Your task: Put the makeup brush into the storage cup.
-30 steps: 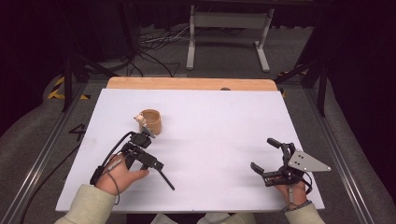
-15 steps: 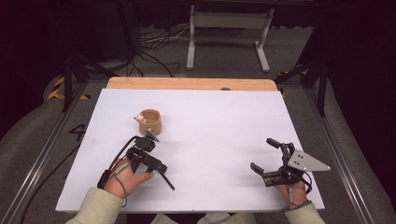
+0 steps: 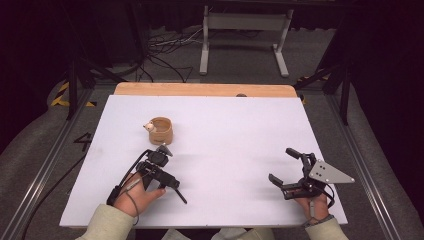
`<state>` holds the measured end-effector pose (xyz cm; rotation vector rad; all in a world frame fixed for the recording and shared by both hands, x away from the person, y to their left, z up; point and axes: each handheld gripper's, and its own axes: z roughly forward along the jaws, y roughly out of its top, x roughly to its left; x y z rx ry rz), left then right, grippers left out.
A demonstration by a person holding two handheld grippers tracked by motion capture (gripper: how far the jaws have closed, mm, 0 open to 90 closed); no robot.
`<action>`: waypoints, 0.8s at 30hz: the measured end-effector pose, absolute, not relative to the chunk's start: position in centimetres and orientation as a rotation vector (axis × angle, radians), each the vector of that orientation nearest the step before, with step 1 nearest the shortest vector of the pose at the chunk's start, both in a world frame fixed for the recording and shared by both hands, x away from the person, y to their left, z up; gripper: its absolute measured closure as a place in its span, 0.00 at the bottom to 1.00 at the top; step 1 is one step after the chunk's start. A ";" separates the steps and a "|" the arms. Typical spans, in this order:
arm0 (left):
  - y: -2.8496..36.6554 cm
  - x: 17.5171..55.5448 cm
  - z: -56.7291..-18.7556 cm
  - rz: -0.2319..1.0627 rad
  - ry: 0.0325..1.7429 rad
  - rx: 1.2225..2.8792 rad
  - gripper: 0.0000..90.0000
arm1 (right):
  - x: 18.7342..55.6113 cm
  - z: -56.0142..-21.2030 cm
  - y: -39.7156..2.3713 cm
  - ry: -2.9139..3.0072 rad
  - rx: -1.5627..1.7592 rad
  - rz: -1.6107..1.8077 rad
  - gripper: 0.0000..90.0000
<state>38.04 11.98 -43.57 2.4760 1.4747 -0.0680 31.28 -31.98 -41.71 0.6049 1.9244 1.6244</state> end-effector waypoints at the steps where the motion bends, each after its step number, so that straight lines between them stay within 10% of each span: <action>1: 11.9 38.0 -43.6 -0.055 1.480 2.477 0.04 | 31.3 -41.7 -32.0 1.924 0.605 1.624 0.00; 24: 11.2 37.9 -43.5 -0.054 1.515 2.437 0.07 | 31.3 -41.8 -31.9 1.931 0.602 1.608 0.01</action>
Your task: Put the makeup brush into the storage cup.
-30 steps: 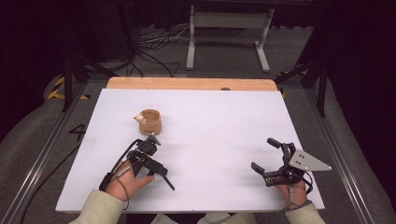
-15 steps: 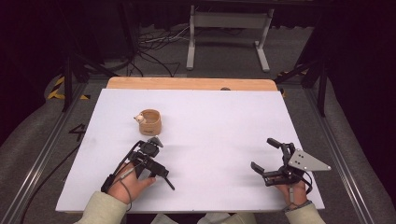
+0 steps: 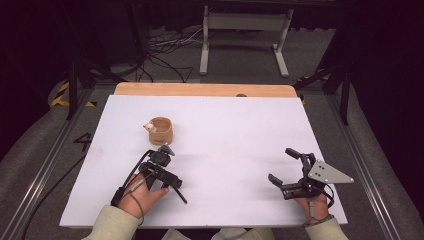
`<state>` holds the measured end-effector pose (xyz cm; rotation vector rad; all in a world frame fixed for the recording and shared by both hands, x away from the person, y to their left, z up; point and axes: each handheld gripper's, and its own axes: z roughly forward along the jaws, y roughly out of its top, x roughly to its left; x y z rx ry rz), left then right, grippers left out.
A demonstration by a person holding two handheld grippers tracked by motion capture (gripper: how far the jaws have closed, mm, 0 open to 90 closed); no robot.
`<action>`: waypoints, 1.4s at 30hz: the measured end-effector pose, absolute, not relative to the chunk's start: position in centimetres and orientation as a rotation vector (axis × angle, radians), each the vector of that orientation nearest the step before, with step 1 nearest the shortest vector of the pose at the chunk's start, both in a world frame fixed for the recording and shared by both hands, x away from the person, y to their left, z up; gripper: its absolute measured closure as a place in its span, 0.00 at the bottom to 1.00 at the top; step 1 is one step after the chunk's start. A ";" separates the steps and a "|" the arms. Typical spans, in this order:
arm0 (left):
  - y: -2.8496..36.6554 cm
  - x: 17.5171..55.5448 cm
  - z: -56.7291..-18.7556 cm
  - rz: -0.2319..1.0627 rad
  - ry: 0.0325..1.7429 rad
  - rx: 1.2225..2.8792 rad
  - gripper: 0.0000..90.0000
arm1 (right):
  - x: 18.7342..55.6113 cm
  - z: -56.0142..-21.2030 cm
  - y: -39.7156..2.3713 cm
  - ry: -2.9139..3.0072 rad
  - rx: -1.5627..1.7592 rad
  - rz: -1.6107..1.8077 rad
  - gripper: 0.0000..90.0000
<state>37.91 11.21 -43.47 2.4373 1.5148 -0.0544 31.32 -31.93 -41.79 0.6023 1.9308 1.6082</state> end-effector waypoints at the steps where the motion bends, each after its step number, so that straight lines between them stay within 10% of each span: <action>1: 11.1 37.9 -43.5 -0.042 1.512 2.449 0.07 | 31.3 -41.8 -31.9 1.932 0.602 1.607 0.01; 17: 10.3 37.8 -43.1 0.079 1.488 2.588 0.26 | 31.3 -41.9 -31.9 1.941 0.596 1.611 0.01; 26: 11.5 38.3 -42.6 0.022 1.513 2.573 0.59 | 31.4 -42.0 -31.8 1.951 0.598 1.608 0.01; 42: 11.6 38.4 -42.4 0.048 1.476 2.641 0.84 | 31.3 -41.9 -32.2 1.903 0.614 1.595 0.01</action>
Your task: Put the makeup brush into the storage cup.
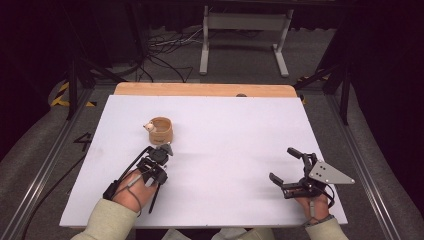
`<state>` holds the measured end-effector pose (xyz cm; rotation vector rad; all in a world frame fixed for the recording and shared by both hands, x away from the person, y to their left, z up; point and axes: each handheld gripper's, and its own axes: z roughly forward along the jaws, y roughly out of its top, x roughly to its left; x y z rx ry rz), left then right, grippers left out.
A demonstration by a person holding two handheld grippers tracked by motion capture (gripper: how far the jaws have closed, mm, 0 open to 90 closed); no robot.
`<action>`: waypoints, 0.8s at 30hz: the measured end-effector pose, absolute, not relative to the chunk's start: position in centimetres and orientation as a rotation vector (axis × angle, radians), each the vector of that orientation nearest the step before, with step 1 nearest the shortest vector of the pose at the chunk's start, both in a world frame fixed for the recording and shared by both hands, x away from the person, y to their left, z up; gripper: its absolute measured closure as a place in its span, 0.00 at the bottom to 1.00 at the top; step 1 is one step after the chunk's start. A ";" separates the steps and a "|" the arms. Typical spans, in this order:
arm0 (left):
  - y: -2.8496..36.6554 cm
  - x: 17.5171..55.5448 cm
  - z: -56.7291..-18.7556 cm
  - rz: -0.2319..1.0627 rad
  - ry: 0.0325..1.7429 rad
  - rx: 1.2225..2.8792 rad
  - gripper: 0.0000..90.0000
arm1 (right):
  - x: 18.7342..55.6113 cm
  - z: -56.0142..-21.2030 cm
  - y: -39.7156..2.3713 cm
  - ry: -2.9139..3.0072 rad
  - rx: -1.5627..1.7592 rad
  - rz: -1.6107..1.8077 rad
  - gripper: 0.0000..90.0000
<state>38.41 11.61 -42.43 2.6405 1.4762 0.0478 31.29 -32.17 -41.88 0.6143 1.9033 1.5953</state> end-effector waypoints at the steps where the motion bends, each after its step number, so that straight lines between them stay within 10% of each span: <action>1: 11.6 38.4 -42.4 0.051 1.471 2.647 0.85 | 31.3 -41.9 -32.2 1.902 0.619 1.597 0.01; 24: 11.5 37.9 -39.6 0.029 1.360 2.665 0.92 | 31.3 -42.0 -32.2 1.905 0.624 1.590 0.00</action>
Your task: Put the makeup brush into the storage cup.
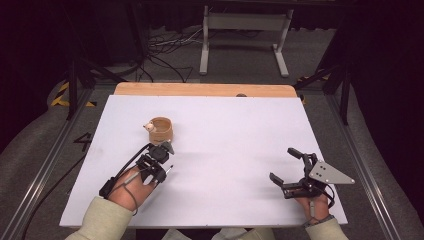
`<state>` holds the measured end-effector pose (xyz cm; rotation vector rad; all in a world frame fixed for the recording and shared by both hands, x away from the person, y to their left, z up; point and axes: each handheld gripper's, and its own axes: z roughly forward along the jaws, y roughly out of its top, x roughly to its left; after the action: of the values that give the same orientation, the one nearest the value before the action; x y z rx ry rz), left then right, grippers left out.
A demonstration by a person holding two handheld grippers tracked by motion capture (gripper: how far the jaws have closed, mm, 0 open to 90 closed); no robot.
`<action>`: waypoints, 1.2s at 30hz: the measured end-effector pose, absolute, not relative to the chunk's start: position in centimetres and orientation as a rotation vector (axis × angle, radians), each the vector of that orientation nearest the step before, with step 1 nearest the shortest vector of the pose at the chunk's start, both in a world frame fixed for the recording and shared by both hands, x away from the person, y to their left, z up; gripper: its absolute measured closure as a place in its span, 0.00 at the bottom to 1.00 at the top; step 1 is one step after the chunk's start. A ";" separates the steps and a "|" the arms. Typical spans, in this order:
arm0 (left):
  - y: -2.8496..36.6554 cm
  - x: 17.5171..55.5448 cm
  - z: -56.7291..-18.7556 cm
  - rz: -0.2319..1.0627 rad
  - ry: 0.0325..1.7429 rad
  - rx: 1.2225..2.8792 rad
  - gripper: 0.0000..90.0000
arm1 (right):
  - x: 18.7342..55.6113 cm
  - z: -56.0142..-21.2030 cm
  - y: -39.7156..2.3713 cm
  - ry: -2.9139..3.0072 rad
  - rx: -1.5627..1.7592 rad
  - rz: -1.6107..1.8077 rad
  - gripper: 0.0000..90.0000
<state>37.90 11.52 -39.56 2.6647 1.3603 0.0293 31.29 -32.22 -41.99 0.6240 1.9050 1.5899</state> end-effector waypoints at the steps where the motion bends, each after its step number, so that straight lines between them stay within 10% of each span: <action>1: 11.6 37.9 -39.0 0.037 1.347 2.657 0.92 | 31.3 -42.0 -32.2 1.905 0.624 1.588 0.00; 36: 14.5 37.2 -32.5 0.384 1.034 2.173 0.92 | 30.9 -42.3 -32.6 1.918 0.647 1.566 0.00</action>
<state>37.24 14.50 -32.46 2.1730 1.0343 0.3837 30.90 -32.61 -42.30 0.6472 1.9179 1.5664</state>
